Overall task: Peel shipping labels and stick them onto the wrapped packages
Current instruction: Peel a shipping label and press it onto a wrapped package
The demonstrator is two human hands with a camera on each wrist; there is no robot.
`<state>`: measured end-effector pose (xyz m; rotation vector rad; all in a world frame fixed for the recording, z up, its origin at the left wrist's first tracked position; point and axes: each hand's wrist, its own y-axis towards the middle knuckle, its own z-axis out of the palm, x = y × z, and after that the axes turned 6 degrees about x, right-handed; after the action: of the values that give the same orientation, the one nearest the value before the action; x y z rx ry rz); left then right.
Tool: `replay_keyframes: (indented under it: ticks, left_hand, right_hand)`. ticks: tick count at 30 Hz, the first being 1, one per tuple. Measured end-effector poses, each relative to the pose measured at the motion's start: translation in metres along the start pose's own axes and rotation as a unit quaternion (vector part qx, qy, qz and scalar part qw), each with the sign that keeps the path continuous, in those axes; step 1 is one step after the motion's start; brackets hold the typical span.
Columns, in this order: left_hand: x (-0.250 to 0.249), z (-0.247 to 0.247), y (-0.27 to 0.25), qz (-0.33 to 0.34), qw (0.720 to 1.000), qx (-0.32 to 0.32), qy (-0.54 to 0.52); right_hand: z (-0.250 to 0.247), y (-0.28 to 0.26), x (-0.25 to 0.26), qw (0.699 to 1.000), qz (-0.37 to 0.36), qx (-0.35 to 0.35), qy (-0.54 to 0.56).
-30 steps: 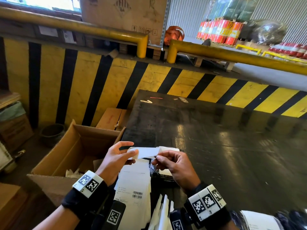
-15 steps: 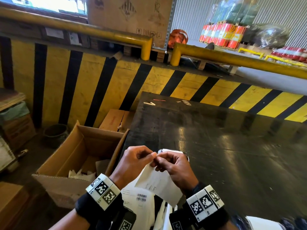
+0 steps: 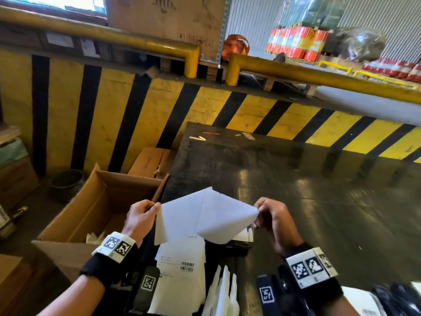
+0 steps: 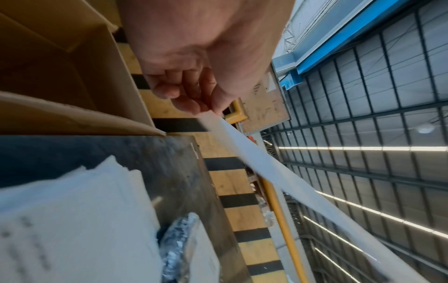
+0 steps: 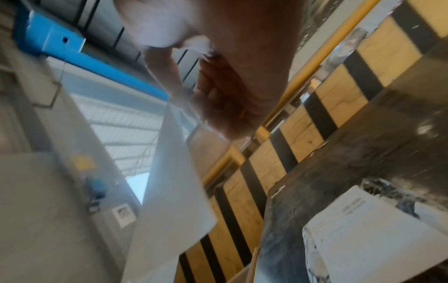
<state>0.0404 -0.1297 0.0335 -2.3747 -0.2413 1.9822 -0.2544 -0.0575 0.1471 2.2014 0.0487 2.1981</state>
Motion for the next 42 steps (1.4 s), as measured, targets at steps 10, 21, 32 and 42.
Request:
replay_keyframes:
  ticks: [10, 21, 32, 42]
  left_hand:
    - [-0.001, -0.002, -0.004, 0.025, 0.996, -0.074, -0.043]
    - [-0.051, 0.031, -0.045, 0.154, 0.983, 0.083, -0.053]
    - [-0.032, 0.052, -0.062, 0.254, 0.965, 0.065, -0.004]
    - [-0.043, 0.083, -0.076, 0.326, 0.94, 0.066, 0.081]
  right_hand:
    - [-0.045, -0.009, 0.014, 0.989, -0.057, -0.06, 0.126]
    - [0.004, -0.033, -0.096, 0.861, 0.256, 0.317, -0.304]
    - [0.02, -0.037, -0.108, 0.871, 0.17, 0.279, -0.366]
    - [0.041, 0.013, -0.058, 0.982, 0.104, -0.096, 0.122]
